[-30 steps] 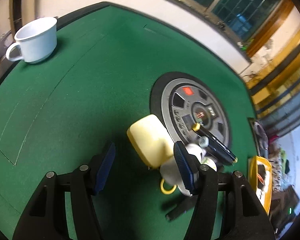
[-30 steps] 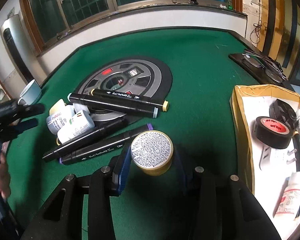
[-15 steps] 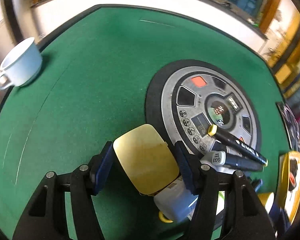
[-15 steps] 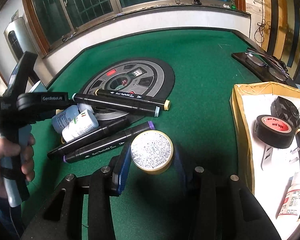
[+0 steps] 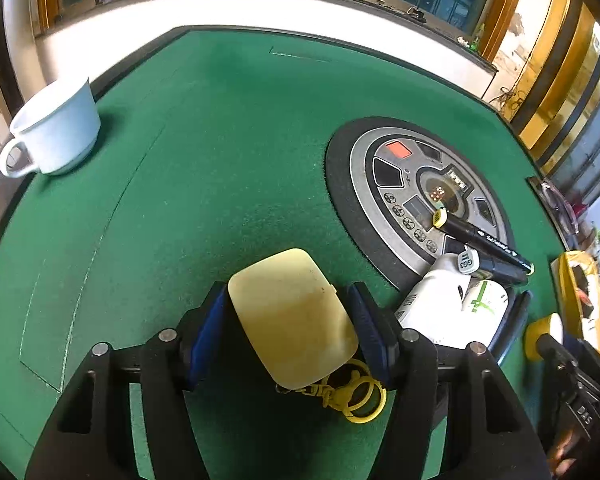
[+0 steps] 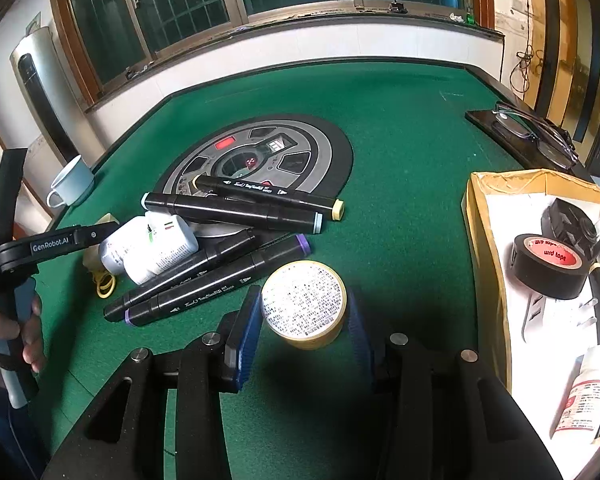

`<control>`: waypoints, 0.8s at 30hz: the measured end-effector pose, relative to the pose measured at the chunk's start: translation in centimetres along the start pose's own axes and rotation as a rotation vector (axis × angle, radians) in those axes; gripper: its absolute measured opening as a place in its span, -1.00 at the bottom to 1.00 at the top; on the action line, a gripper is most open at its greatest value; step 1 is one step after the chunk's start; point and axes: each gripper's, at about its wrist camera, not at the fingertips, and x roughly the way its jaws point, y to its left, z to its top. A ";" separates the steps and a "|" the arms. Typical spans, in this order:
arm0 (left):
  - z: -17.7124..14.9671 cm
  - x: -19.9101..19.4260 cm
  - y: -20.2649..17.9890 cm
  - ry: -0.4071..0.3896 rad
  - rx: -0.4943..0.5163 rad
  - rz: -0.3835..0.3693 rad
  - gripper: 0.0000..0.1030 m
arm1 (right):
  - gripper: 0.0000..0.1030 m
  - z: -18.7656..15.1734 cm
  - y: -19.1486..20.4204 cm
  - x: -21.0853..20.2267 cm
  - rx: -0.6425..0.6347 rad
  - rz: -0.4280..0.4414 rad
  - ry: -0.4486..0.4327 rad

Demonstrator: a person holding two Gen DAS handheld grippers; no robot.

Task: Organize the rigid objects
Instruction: 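Grasp the cream block with the left gripper while the right gripper grasps the yellow round container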

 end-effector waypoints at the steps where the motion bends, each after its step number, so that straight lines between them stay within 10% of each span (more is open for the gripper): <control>1: -0.1 0.2 -0.6 -0.006 0.019 0.026 0.19 | -0.29 0.0 0.1 0.0 -0.007 -0.006 -0.001; 24: 0.7 -3.0 -1.6 -0.129 0.019 -0.098 -0.01 | -0.29 0.0 0.6 -0.5 -0.015 0.026 -0.038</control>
